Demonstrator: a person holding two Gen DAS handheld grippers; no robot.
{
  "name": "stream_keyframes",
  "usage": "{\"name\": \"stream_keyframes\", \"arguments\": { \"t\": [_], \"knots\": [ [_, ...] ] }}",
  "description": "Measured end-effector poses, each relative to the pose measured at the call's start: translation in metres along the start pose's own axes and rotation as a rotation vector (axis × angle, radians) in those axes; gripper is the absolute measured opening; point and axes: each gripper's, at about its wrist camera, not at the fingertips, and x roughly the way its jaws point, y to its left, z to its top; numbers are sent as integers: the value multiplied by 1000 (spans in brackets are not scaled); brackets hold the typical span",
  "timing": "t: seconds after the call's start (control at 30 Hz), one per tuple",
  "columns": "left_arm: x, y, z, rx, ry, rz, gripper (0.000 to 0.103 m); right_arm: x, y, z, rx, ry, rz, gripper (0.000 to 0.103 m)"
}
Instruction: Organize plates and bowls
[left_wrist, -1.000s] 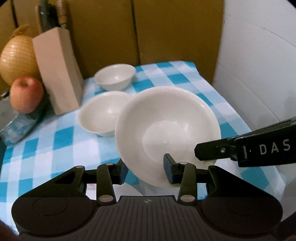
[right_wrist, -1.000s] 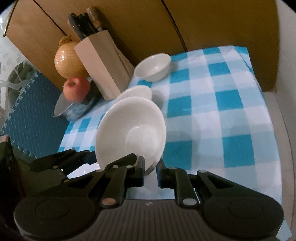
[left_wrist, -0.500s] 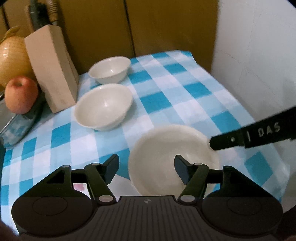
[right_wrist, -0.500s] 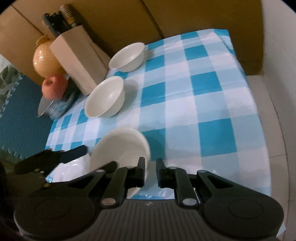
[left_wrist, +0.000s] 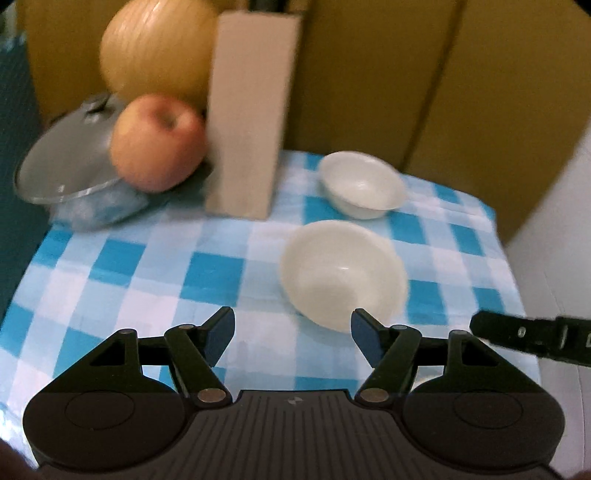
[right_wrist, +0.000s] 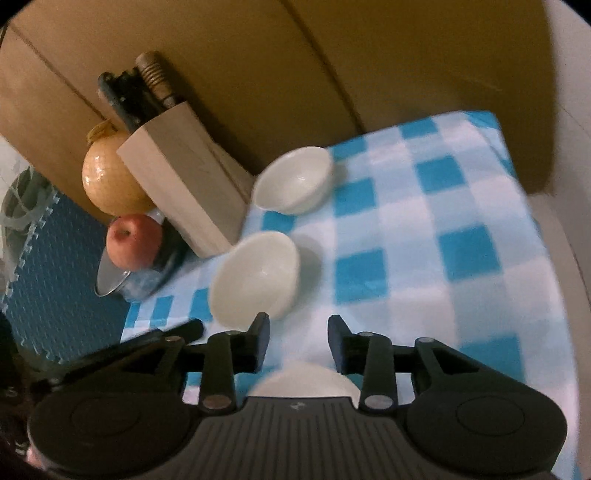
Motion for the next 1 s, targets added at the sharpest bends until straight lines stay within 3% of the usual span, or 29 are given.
{"name": "stream_keyframes", "arguments": {
  "t": [0.2, 0.4, 0.63, 0.8, 1.0],
  "knots": [
    [23, -3, 11, -22, 4, 31, 75, 48, 5, 21, 23, 8, -22, 34],
    [47, -10, 15, 20, 17, 67, 75, 69, 0, 25, 19, 42, -35, 34],
    [60, -9, 16, 25, 33, 85, 75, 87, 4, 29, 0, 79, -29, 34],
    [66, -12, 14, 58, 43, 91, 67, 97, 8, 28, -18, 100, -31, 34],
    [71, -17, 12, 89, 48, 101, 66, 103, 10, 26, -32, 113, -39, 34]
  ]
}}
